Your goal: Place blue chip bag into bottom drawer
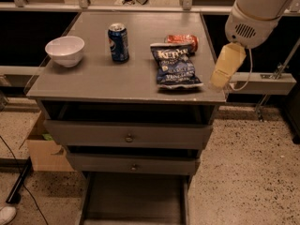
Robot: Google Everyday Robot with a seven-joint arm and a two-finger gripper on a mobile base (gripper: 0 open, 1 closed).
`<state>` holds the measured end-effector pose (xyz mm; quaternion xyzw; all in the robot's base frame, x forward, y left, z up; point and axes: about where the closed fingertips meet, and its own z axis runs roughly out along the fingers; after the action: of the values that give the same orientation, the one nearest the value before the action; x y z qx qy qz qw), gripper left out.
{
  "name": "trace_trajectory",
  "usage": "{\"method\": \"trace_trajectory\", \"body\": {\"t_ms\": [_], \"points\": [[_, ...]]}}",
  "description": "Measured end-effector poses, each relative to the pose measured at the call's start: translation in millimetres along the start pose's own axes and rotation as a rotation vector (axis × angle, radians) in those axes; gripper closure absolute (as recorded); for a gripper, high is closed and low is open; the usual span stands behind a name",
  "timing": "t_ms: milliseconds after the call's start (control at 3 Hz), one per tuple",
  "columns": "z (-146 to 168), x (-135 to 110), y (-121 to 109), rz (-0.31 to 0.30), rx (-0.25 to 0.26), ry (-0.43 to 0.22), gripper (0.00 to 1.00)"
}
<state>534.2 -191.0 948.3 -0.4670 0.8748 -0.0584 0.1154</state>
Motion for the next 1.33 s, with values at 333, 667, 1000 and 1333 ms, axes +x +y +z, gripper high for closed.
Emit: {"method": "trace_trajectory", "body": {"t_ms": [333, 667, 1000, 1333], "points": [[12, -15, -3, 0.039, -0.007, 0.035, 0.00], [30, -32, -8, 0.096, -0.009, 0.087, 0.00], [46, -42, -17, 0.166, -0.012, 0.127, 0.00], [46, -42, -17, 0.166, -0.012, 0.127, 0.00]]}}
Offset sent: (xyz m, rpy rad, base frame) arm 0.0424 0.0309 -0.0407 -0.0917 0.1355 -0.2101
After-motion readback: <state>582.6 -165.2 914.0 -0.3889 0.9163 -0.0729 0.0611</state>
